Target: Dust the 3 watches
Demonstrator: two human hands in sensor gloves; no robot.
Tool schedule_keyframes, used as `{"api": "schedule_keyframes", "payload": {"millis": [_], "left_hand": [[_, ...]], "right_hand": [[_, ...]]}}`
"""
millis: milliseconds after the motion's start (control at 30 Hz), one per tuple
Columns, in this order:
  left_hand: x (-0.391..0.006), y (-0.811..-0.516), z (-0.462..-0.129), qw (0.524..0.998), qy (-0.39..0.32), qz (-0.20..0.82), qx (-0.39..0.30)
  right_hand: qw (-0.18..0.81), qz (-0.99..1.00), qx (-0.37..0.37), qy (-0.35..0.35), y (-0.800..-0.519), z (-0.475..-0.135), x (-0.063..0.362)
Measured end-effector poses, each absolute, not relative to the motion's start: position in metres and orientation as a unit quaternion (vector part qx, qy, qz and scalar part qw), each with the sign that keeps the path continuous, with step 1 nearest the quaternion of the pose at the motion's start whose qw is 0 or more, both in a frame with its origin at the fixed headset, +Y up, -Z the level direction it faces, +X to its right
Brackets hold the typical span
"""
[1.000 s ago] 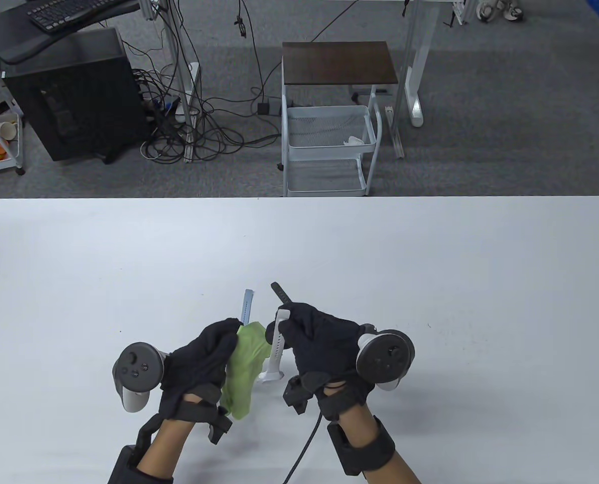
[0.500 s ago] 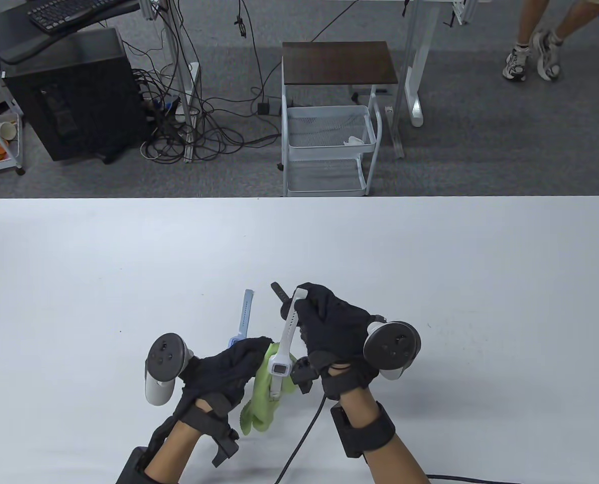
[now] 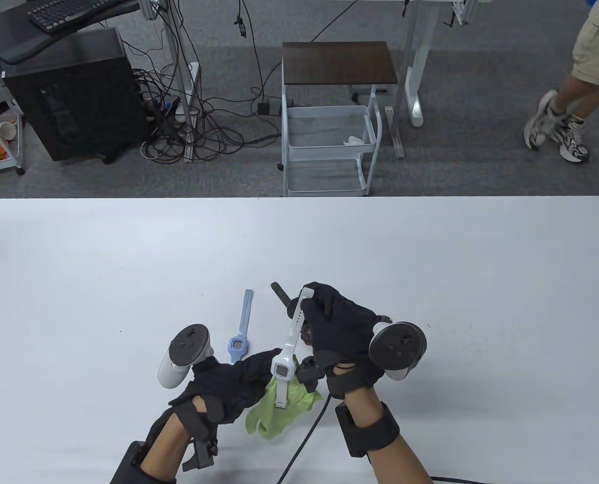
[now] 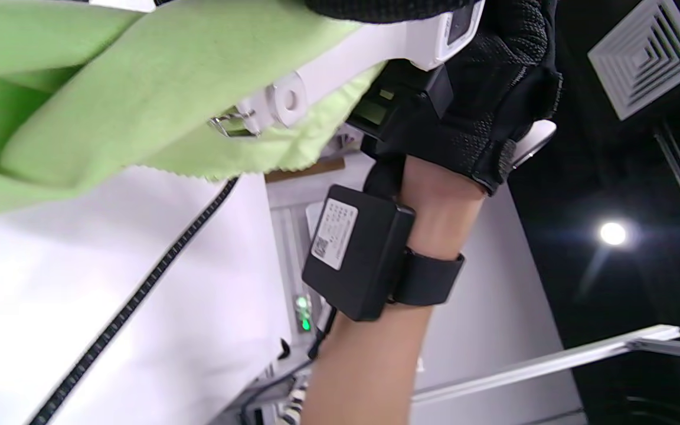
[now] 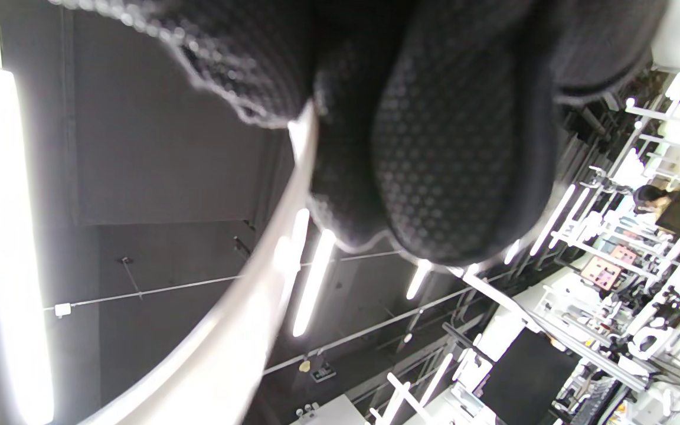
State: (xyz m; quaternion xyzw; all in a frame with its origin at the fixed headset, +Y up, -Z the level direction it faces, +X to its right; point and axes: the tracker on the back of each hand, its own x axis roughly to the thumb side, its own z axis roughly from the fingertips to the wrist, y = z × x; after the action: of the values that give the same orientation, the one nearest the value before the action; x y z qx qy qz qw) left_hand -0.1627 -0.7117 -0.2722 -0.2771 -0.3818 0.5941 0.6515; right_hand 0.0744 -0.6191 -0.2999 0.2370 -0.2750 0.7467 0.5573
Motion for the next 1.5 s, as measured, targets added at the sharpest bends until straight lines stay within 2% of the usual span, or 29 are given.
{"api": "schedule_keyframes", "payload": {"millis": [233,333,433,567,667,900,1267,1500], "left_hand": [[-0.173,-0.714,-0.276,0.690,-0.331,0.598,-0.238],[-0.179,-0.716,-0.277,0.691,-0.305,0.619,-0.217],[-0.182,-0.719,-0.279,0.665,-0.298,0.651,-0.213],[-0.174,-0.722,-0.279,0.597,-0.347,0.657,-0.303],[-0.167,-0.723,-0.277,0.586,-0.363,0.652,-0.316],[-0.161,-0.717,-0.272,0.627,-0.364,0.623,-0.294],[-0.150,-0.727,-0.269,0.630,-0.364,0.620,-0.294],[-0.142,-0.736,-0.262,0.644,-0.312,0.653,-0.248]], "right_hand": [[0.549,0.751,0.240,-0.279,-0.619,-0.301,0.076],[0.544,0.754,0.239,-0.281,-0.619,-0.301,0.076],[0.538,0.757,0.237,-0.286,-0.619,-0.301,0.077],[0.530,0.764,0.237,-0.282,-0.619,-0.301,0.079],[0.532,0.761,0.235,-0.287,-0.619,-0.301,0.079],[0.523,0.764,0.239,-0.291,-0.619,-0.300,0.078],[0.508,0.772,0.242,-0.294,-0.621,-0.300,0.074],[0.504,0.769,0.230,-0.320,-0.623,-0.298,0.075]]}}
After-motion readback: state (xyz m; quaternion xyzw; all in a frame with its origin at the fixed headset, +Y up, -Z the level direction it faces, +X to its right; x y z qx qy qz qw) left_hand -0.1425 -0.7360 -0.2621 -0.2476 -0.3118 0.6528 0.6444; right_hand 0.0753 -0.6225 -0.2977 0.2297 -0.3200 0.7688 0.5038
